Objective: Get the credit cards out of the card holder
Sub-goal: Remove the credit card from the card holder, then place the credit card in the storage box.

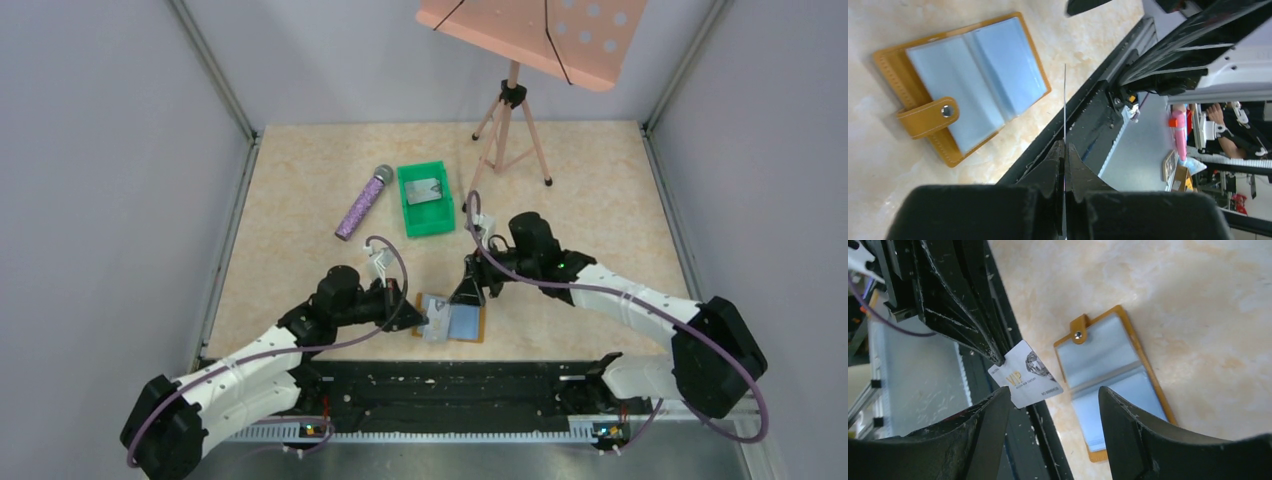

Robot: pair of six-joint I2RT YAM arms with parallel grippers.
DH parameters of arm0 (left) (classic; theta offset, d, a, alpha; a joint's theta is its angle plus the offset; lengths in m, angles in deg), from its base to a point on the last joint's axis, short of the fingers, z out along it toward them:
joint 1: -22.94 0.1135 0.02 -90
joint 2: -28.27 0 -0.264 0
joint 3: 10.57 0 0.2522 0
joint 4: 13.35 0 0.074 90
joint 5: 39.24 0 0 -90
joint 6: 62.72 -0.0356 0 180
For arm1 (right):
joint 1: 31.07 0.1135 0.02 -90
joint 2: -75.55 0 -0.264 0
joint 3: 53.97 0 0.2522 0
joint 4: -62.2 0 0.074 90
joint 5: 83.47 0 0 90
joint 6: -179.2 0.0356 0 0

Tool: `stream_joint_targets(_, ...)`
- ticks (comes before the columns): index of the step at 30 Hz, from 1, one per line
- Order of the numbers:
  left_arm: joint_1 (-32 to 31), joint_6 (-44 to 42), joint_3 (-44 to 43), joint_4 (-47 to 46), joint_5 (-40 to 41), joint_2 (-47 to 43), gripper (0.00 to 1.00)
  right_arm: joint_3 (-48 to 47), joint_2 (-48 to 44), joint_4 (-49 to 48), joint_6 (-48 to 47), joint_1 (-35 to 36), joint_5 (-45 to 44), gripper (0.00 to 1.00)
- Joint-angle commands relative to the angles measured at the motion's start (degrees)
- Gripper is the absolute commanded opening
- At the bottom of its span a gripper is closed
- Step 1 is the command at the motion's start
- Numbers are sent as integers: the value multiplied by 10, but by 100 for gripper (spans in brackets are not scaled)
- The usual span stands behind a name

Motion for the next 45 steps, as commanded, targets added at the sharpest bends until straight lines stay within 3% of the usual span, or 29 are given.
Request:
stream_joint_targets(1,1,-23,-26,-21,-63,-18,0,-29,47,-10,-37,-2,150,64)
stream_joint_targets(4,1,-27,-31,-17,-67,-17,0,-19,65,-57,-11,-1,202,63)
stream_joint_targets(8,1,-30,-32,-18,-70,-10,0,-11,78,-74,2,-1,211,58)
stream_joint_targets(11,1,-30,-33,-24,-77,-1,0,-4,84,-89,16,0,214,49)
stream_joint_targets(21,1,-26,-29,-46,-89,2,0,8,107,-107,33,7,207,42)
stream_joint_targets(27,1,-21,-25,-44,-79,0,0,19,91,-126,56,7,197,2)
stream_joint_targets(29,1,-26,-33,-23,-64,-1,0,18,84,-128,66,7,186,0)
stream_joint_targets(30,1,-31,-39,-5,-51,-3,5,18,78,-128,73,7,178,0)
stream_joint_targets(33,2,-51,-66,55,-2,-16,34,9,50,-117,95,6,133,0)
stream_joint_targets(34,2,-59,-76,83,21,-23,56,4,40,-109,99,5,106,0)
stream_joint_targets(37,2,-77,-111,166,111,-50,94,-17,17,-60,108,-4,28,0)
stream_joint_targets(38,2,-78,-123,195,175,-60,98,-24,13,-49,116,-10,1,0)
stream_joint_targets(41,2,-85,-155,264,305,-100,99,-50,13,-30,131,-20,-99,0)
stream_joint_targets(45,2,-124,-186,308,416,-159,99,-102,47,-37,164,-23,-230,0)
